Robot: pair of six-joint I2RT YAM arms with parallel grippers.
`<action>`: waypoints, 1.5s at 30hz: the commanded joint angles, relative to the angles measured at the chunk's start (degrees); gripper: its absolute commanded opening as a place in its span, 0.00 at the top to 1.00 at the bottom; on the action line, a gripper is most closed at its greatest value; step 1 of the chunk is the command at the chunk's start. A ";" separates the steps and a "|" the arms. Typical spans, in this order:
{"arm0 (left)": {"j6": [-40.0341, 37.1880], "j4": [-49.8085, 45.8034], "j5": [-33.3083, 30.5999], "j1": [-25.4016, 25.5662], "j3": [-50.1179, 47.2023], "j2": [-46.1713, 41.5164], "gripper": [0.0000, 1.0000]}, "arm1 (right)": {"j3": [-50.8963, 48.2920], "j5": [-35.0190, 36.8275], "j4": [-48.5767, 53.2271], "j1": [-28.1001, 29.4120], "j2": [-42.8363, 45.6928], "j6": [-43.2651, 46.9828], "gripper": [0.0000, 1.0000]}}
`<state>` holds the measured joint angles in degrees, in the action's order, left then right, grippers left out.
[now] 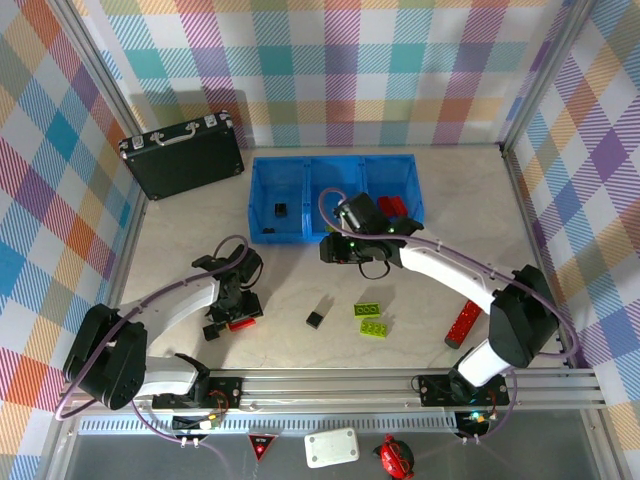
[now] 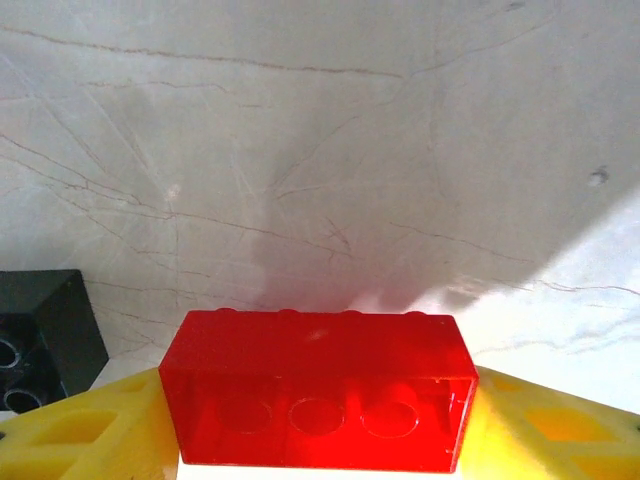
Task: Sort the legos into containers by color
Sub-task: Pick up the lego from the bottom-left of the table, then place the lego in the container.
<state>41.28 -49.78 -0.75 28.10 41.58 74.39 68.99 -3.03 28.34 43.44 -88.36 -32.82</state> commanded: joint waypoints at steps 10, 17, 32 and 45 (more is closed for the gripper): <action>1.62 2.14 6.73 0.73 11.96 -1.89 0.36 | -7.96 4.71 0.19 -0.29 10.83 -0.99 0.57; 7.21 10.79 12.27 0.97 16.95 -0.09 0.37 | -13.06 1.49 -5.73 -0.28 16.90 -0.31 0.56; 24.76 31.40 19.73 2.90 24.49 5.21 0.39 | -28.99 -5.10 -47.99 -0.19 21.38 7.69 0.53; 29.28 39.91 22.35 6.85 29.06 11.00 0.40 | -22.64 -0.18 -60.36 -0.31 7.76 6.31 0.47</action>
<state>68.66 -13.10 19.03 33.67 68.60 84.62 43.24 -4.84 -25.45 43.44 -79.64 -26.22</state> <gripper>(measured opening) 0.604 0.534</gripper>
